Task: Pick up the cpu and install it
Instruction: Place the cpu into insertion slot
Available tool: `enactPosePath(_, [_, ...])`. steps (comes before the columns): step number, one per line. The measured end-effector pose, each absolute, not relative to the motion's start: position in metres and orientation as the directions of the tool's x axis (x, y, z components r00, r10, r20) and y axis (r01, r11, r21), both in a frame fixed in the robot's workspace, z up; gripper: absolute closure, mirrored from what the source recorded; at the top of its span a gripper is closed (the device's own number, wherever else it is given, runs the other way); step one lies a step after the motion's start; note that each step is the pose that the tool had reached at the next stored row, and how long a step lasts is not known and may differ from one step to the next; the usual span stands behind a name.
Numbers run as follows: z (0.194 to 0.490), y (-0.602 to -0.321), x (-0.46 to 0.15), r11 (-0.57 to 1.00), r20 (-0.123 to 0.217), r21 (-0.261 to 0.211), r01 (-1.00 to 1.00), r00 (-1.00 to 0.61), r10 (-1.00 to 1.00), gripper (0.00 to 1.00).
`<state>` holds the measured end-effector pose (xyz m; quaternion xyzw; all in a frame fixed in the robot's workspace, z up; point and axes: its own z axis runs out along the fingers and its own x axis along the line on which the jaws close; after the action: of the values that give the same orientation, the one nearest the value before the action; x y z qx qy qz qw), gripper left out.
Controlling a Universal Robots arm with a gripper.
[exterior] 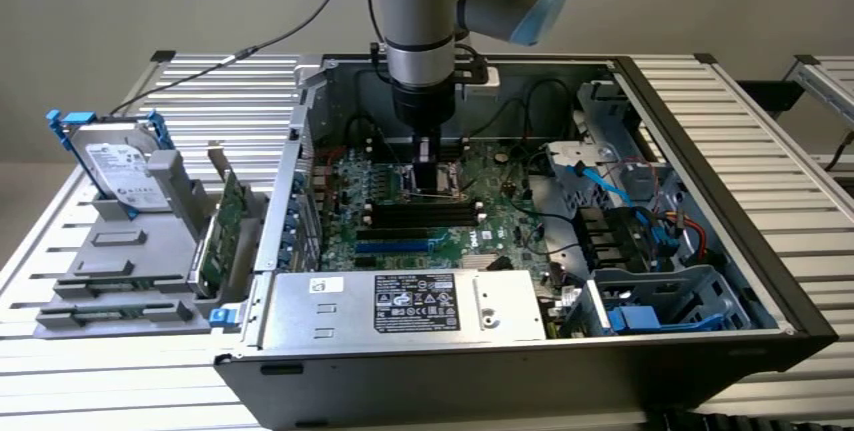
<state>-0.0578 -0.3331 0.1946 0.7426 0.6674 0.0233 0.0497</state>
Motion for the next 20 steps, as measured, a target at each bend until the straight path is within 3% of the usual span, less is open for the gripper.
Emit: enactPosePath(20, [0.1978,-0.3313,-0.0578,-0.104,-0.029,0.104,0.989,0.108,0.994,0.38])
